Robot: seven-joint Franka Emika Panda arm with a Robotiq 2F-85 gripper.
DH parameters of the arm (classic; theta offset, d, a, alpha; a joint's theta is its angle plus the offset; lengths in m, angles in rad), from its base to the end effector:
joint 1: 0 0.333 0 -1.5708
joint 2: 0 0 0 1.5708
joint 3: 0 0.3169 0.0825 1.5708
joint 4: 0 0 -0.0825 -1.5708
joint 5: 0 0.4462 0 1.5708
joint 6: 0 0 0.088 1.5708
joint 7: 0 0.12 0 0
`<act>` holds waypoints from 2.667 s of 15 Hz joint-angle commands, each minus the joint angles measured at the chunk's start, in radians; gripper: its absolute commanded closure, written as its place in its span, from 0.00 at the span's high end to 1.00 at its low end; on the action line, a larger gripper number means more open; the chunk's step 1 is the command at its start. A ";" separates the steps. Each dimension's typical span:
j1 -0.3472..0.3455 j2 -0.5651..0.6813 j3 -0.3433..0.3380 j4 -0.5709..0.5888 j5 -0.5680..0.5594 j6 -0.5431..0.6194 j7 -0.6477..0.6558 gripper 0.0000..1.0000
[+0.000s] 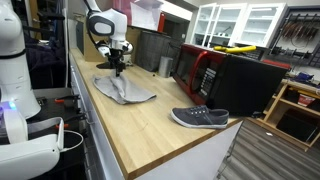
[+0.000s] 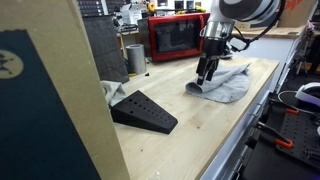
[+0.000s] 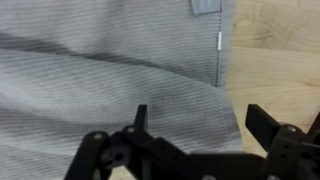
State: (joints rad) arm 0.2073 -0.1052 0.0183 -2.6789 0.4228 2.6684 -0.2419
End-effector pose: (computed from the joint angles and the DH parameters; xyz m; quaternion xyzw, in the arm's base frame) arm 0.4462 0.0922 0.2128 -0.9923 -0.0491 -0.0473 0.1030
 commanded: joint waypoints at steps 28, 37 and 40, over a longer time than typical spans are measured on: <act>-0.050 0.017 0.102 0.223 -0.277 -0.526 0.339 0.01; -0.087 0.053 0.063 0.416 -0.288 -1.017 -0.029 0.01; -0.099 0.074 0.055 0.464 -0.306 -1.118 -0.095 0.01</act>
State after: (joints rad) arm 0.1204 -0.0674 0.0791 -2.2816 0.1290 1.6496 -0.2753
